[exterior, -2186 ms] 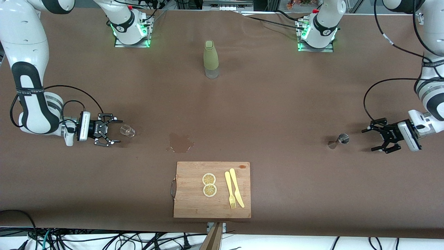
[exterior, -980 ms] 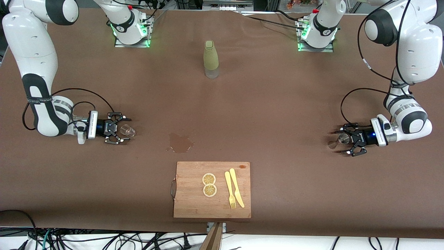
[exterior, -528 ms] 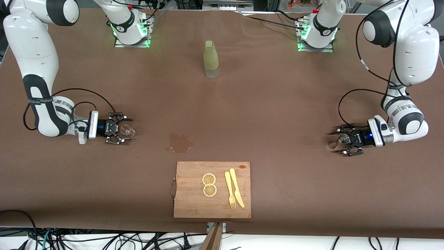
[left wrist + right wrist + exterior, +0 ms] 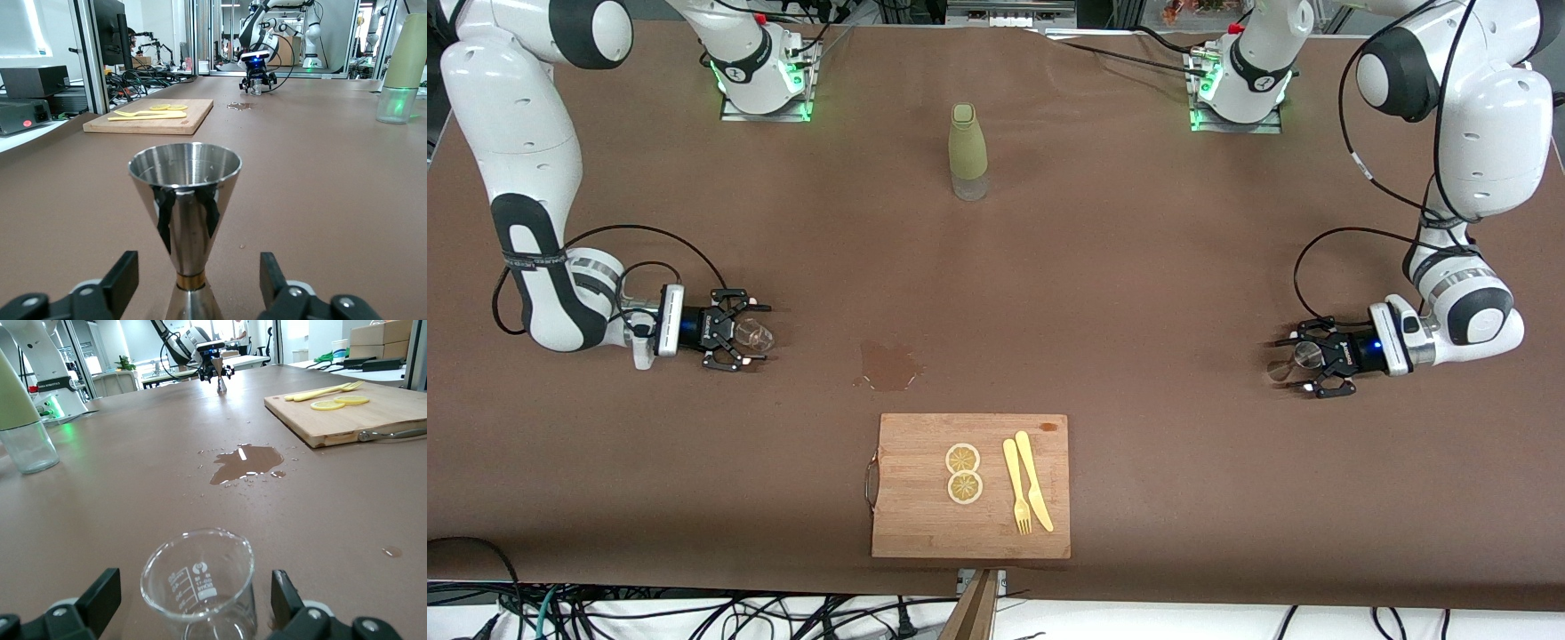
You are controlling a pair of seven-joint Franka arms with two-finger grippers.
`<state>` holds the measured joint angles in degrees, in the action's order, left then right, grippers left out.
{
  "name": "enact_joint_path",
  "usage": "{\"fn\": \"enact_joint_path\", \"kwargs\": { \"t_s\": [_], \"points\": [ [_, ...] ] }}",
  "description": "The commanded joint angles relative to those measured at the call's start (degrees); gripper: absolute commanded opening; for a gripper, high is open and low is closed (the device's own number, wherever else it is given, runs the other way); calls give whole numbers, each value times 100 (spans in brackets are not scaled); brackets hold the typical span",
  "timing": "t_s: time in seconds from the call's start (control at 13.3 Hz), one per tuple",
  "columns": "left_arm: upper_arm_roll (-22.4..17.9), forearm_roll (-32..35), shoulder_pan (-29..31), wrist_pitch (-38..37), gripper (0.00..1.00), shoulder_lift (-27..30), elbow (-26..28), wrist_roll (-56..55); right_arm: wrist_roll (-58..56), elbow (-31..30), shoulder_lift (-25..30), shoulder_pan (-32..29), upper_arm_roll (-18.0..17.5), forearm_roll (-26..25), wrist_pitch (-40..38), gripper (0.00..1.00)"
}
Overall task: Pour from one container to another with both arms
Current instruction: 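Close the left gripper around the steel jigger's base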
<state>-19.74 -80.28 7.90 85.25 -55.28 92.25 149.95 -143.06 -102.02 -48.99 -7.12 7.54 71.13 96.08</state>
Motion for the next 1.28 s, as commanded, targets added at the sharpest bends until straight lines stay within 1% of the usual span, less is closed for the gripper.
{"fn": "enact_joint_path", "kwargs": {
  "t_s": [0.0, 0.15, 0.3, 0.38, 0.45, 0.53, 0.6, 0.68, 0.83, 0.98, 1.21],
  "points": [
    [-179, -216, -69, -201, 61, -80, -102, 245, -179, 94, -137, 27, 2, 216, -90, 100],
    [-197, -216, -69, -254, 61, -88, -102, 254, -205, 112, -172, 71, 2, 243, -90, 98],
    [-223, -216, -69, -263, 56, -80, -102, 245, -222, 112, -189, 71, 2, 278, -90, 90],
    [-223, -216, -78, -272, 50, -80, -102, 245, -223, 129, -190, 71, 2, 278, -90, 87],
    [-241, -216, -78, -272, 42, -71, -111, 254, -223, 147, -190, 71, 2, 287, -90, 84],
    [-241, -216, -78, -272, 30, -62, -111, 254, -223, 147, -207, 88, 2, 287, -90, 81],
    [-241, -208, -78, -272, 13, -62, -111, 254, -214, 156, -233, 88, 2, 287, -90, 77],
    [-241, -216, -78, -272, 0, -62, -111, 254, -223, 182, -234, 88, 2, 305, -90, 70],
    [-250, -208, -78, -272, 0, -53, -111, 263, -223, 191, -234, 106, 2, 313, -90, 61],
    [-328, -208, -95, -263, 0, 16, -119, 412, -223, 217, -234, 97, 2, 340, -90, 60],
    [-478, -164, -270, -254, 0, 332, -102, 194, -292, 226, -277, 88, 19, 436, -151, 60]
  ]
}}
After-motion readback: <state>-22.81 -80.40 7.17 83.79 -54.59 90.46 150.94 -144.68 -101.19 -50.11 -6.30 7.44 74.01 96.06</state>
